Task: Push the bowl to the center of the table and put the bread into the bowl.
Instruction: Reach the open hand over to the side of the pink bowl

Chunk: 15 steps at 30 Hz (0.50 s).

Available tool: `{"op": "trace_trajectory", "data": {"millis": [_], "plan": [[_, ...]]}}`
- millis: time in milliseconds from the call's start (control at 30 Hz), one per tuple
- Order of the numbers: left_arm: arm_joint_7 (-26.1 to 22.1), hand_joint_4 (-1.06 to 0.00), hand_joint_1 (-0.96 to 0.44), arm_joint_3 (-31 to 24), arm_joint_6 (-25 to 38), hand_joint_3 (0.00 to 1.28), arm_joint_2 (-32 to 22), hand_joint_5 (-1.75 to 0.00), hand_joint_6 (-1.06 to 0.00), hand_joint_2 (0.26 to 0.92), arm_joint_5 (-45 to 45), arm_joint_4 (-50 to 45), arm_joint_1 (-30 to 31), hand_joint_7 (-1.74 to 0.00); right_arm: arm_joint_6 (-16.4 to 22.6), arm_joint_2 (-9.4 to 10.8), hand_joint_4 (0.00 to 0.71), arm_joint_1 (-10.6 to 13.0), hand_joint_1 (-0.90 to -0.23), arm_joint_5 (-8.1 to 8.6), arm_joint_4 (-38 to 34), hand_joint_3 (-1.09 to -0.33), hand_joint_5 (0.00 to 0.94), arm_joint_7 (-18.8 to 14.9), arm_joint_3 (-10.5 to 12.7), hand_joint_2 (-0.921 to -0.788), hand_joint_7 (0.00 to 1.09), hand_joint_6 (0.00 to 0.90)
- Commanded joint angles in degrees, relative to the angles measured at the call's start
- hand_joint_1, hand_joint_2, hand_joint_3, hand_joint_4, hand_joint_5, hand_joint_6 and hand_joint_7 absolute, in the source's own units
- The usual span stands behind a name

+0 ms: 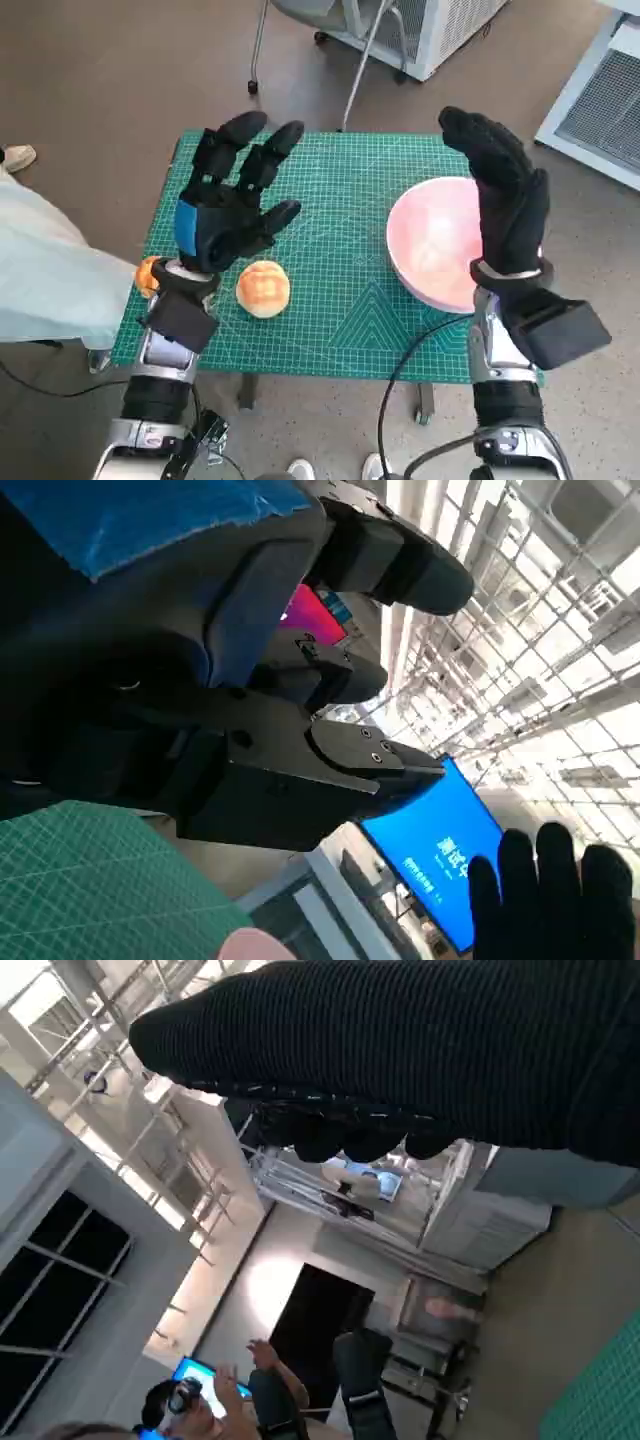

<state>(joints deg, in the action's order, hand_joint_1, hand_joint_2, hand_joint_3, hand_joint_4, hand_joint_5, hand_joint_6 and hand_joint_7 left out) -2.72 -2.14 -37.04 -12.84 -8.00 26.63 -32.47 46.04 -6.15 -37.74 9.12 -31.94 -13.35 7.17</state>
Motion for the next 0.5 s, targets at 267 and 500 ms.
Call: {"op": "trace_trajectory", "data": {"millis": [267,500], "plan": [[0.02,-0.32,-0.09,0.14,-0.74,0.21,0.20,-0.31,-0.22,0.921,0.87,1.56,-1.95,-0.73,-0.45,0.36,0.516,2.42,-0.396,-0.36,0.03,-0.672,0.002,0.45,0.08,-0.861,0.86,0.230],[-0.38,-0.32,-0.10,-0.07,-0.56,0.21,0.22,-0.31,-0.22,0.921,1.69,1.91,-2.64,-0.73,-1.74,0.57,0.521,3.09,-0.407,0.67,1.81,-0.619,0.004,-0.20,-0.28,-0.891,0.86,0.228]]}}
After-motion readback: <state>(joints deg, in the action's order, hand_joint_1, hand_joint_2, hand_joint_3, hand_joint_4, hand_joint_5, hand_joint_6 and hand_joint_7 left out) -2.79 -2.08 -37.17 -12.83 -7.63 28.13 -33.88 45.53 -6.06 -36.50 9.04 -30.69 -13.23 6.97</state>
